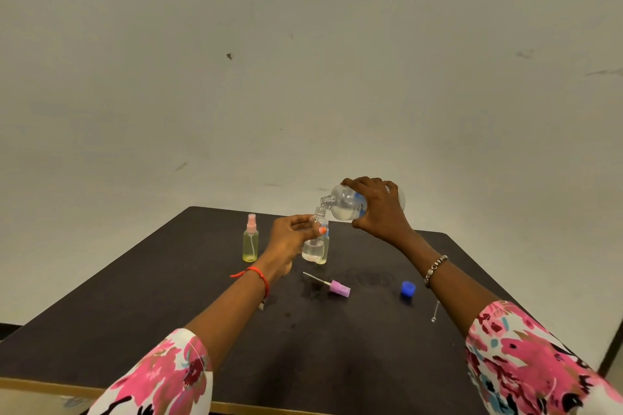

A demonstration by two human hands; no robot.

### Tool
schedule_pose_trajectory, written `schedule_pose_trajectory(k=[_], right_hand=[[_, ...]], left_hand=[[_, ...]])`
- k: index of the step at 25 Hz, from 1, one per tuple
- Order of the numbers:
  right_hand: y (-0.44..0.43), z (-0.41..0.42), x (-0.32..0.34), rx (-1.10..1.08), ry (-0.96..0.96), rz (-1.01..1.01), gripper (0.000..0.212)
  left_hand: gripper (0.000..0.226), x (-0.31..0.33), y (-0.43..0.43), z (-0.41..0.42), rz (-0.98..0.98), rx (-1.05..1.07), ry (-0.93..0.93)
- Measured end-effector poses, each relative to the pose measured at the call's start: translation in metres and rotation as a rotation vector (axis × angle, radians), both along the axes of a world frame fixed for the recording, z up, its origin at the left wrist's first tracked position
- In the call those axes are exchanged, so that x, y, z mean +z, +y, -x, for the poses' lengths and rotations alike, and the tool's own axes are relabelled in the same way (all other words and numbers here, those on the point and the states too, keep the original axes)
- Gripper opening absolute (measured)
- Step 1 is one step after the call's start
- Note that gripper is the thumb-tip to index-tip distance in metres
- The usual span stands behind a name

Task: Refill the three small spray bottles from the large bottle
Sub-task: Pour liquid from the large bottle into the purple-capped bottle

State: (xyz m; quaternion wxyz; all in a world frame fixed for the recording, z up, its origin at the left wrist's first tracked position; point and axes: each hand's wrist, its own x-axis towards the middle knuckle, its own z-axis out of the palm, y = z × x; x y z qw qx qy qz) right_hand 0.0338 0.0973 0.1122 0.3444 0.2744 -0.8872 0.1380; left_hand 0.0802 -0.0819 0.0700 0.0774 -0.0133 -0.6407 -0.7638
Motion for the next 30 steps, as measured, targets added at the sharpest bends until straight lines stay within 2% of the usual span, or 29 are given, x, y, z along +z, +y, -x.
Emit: schedule_pose_trajectory(k=[30], right_hand=[[0.0007,-0.0037,0.0013,-0.002,-0.002,-0.002,0.068]], left_hand=[[0.044,0.0008,0.0005,-0.0029,-0.007,-0.011,0.009]])
